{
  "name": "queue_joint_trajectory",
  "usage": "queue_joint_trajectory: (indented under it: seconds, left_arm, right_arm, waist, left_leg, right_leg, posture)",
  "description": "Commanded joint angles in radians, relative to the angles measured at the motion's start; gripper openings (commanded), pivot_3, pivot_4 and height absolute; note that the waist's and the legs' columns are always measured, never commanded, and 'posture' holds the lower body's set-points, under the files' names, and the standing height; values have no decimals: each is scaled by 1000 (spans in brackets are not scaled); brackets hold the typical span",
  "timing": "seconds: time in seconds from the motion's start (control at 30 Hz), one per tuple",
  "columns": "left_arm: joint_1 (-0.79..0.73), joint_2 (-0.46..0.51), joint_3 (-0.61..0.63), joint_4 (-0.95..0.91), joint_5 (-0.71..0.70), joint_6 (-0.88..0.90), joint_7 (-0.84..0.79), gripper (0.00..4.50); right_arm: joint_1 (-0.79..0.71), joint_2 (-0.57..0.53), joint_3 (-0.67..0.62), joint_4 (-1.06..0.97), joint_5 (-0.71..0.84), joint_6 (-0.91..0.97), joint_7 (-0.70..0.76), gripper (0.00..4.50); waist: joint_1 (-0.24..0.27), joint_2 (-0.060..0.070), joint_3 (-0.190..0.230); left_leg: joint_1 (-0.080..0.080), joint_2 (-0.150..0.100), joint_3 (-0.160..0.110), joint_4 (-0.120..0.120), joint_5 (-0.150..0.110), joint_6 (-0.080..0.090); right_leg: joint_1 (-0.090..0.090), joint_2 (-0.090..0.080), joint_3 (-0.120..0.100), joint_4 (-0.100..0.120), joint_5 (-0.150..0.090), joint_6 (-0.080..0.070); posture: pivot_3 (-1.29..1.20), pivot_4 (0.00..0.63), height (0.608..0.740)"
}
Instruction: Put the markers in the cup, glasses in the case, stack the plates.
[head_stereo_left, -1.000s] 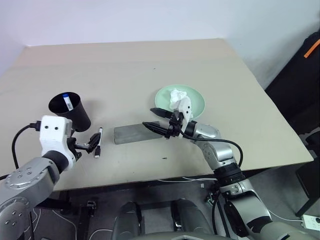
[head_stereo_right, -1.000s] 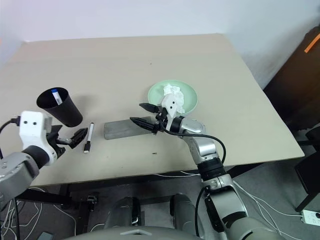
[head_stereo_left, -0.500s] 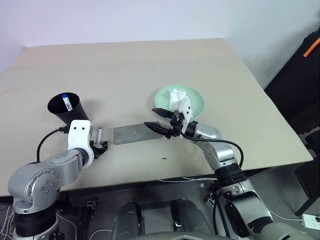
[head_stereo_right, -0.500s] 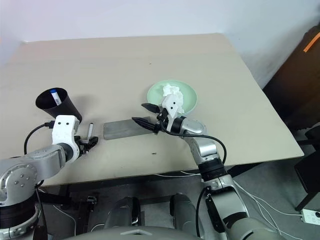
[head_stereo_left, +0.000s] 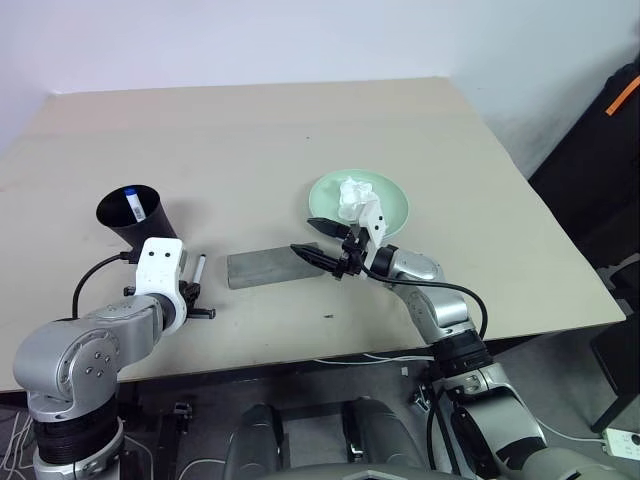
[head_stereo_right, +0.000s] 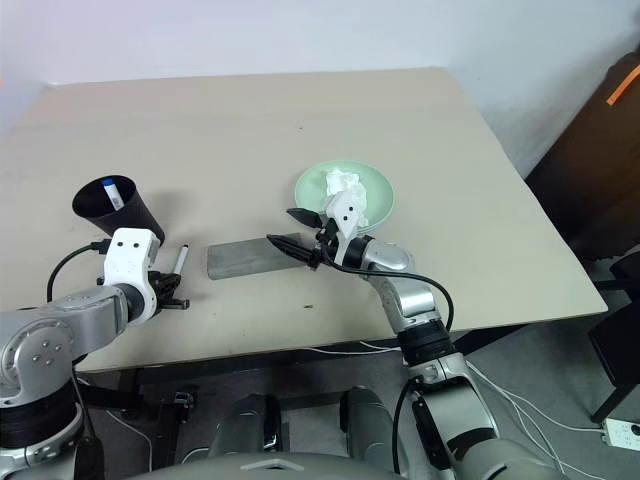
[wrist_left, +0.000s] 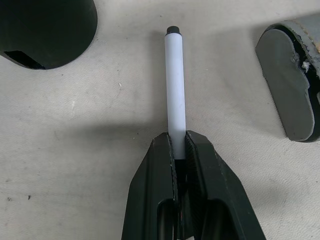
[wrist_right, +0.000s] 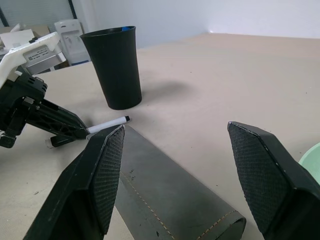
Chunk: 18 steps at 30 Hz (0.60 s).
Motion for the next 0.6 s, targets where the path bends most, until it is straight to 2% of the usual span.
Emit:
queue_joint_trajectory:
  seconds: [0.03,0.1,0.23,0.37,0.43,0.5,0.6]
  left_arm:
    - [-22,6,30,0,23,-84,-74,47]
    - [-11,43,24,-18,10,-176,-166,47]
    - [-4,38,108,-6,-35,-292,-288,47]
    - [57,57,98,-55,-29,-674,-566,47]
    - [28,-11,142,-74,-132,-809,-652,47]
    - [1,-43,176,-67,-205,-867,-658,47]
    - [-50,-14,185,8,-123,-999,-665,47]
  right_arm:
    - [-5,-3,-18,-50,12,-4,2,3479]
    - [-3,-5,-17,-54,15,-2,5,3479]
    - [3,-6,-13,-61,14,0,10,3479]
    - [7,-6,-12,-64,13,-2,14,3479]
    - [7,-4,-10,-61,10,-6,15,3479]
    - [6,-2,-9,-61,9,-7,14,3479]
    - [5,3,-12,-68,22,20,10,3479]
  waist:
    - [1,0,0]
    - [1,-1,0]
    - [0,-1,1]
    - [0,-1,1]
    - [2,-1,1]
    - [3,-1,1]
    - [0,-1,1]
  left_leg:
    - [0,0,0,0,0,0]
    - [0,0,0,0,0,0]
    - [-1,0,0,0,0,0]
    - [-1,0,1,-2,0,0]
    - [-2,0,2,-2,0,0]
    - [-2,0,3,-1,0,0]
    - [-1,0,3,0,0,0]
  right_leg:
    - [0,0,0,0,0,0]
    - [0,0,-1,0,0,0]
    - [-1,-1,0,-1,0,0]
    - [-2,-1,1,-2,0,0]
    - [-2,-1,0,-2,0,-1]
    - [-1,-2,0,-2,0,-1]
    - [0,-1,1,-2,0,-1]
  posture:
    - [0,150,726]
    - [0,150,726]
    - [0,150,726]
    - [0,150,726]
    - [0,150,726]
    - [0,150,726]
    - [0,150,726]
